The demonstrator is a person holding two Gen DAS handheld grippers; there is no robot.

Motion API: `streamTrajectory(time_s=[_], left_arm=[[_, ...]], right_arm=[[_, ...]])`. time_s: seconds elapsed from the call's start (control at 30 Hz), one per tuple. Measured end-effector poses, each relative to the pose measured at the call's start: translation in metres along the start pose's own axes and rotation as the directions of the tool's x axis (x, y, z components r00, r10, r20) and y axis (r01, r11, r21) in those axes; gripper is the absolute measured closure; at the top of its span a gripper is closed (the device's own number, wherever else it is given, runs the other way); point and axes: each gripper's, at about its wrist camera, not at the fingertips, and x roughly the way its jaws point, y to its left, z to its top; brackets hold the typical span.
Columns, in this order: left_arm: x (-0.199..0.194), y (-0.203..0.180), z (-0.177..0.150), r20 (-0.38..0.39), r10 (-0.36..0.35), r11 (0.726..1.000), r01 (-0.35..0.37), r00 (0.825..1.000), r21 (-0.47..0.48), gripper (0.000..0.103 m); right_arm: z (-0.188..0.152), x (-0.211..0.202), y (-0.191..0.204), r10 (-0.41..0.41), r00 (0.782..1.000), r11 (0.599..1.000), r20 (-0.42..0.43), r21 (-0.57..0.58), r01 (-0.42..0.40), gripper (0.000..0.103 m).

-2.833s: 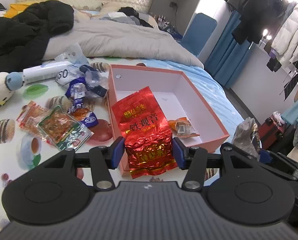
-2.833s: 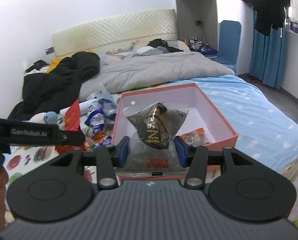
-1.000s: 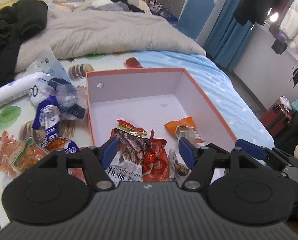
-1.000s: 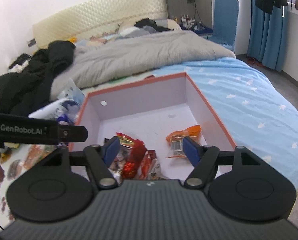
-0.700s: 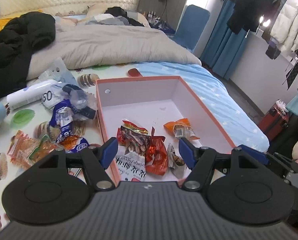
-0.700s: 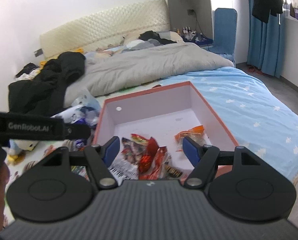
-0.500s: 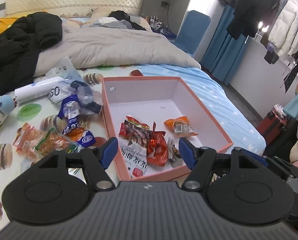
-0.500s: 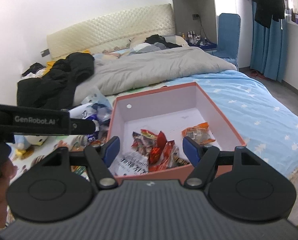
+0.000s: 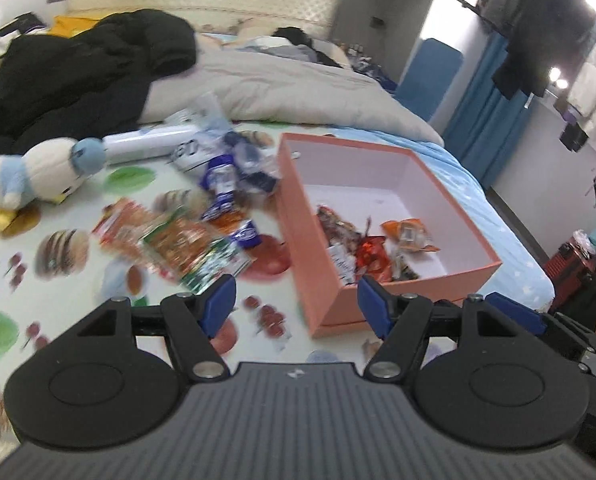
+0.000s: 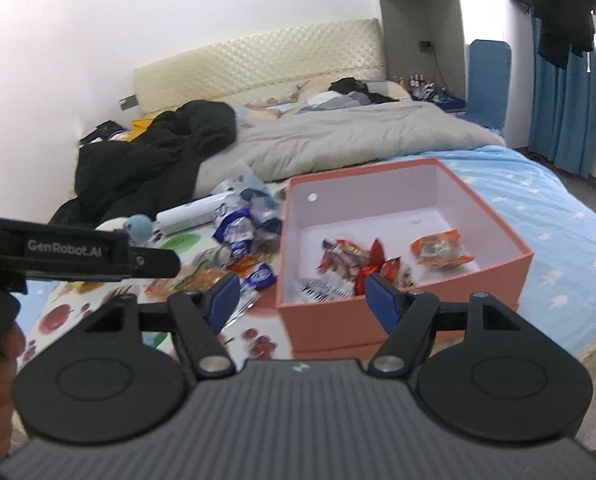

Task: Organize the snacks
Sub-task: 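Withdraw both open tools from the pink box, then reach both open tools down toward the snack packets beside the penguin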

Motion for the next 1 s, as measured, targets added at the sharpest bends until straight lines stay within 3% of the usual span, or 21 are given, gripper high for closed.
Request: streamTrajectory(time_s=[0.47,0.77,1.0], left_arm=[[-0.034,0.05,-0.048,0.017,0.054,0.994,-0.053,0.998,-0.096,0.031],[-0.025,0.078,-0.066,-0.023,0.1,0.982,-0.102,0.995,-0.16,0.031],[-0.007,0.107,-0.071,-0.052,0.143,0.962,-0.151,0.988,-0.227,0.031]], right_arm=[[-0.031,-0.003,0.046,0.106,0.994,0.991,-0.022,-0.078,-0.107,0.032],[-0.045,-0.006,0.06,0.141,0.988,0.983,-0.063,-0.112,-0.148,0.032],[-0.053,0.018,0.07,0.175,0.977,0.974,-0.123,-0.121,-0.19,0.032]])
